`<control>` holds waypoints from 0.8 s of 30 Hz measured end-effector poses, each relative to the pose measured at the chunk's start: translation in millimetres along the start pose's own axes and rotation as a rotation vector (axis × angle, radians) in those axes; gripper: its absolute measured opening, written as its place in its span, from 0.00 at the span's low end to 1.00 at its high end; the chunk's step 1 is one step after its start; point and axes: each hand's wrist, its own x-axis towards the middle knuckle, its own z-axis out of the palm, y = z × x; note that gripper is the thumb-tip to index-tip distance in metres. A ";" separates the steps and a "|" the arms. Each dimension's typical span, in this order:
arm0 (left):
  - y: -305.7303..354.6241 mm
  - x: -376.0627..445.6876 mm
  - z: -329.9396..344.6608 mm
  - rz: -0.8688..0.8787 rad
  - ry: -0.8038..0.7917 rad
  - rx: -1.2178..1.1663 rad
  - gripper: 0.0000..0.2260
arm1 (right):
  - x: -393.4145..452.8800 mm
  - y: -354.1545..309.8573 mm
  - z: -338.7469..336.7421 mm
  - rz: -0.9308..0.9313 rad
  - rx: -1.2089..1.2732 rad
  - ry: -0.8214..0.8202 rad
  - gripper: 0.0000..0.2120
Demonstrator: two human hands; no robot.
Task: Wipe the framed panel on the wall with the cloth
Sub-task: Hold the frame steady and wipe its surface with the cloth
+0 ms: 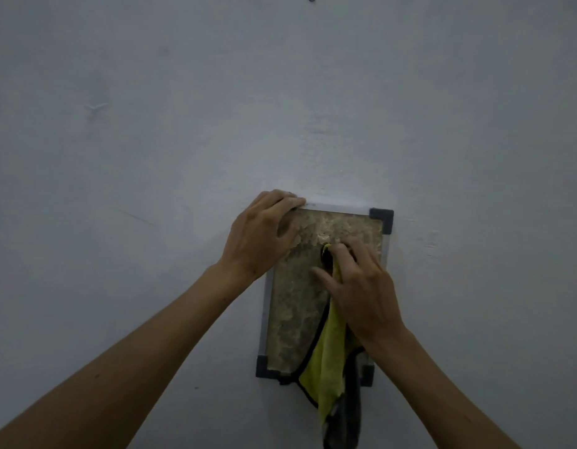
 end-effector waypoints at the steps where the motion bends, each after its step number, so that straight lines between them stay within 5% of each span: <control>1: 0.3 0.2 0.7 -0.007 0.012 -0.011 0.15 | 1.8 -0.9 0.1 0.019 0.010 0.004 0.14; 7: 0.9 0.6 0.1 -0.009 0.006 -0.010 0.15 | -14.9 3.9 -1.4 -0.036 0.035 -0.029 0.04; 11: 1.9 2.6 -1.2 -0.025 0.023 0.004 0.13 | -29.4 9.2 -4.6 -0.114 -0.030 -0.130 0.05; 16: 2.5 2.6 -1.2 -0.038 0.006 0.007 0.16 | 1.4 10.4 -6.2 -0.022 0.048 -0.005 0.08; 24: 4.1 4.2 -1.3 -0.034 -0.042 0.089 0.23 | -20.2 10.9 0.4 -0.070 0.005 -0.079 0.08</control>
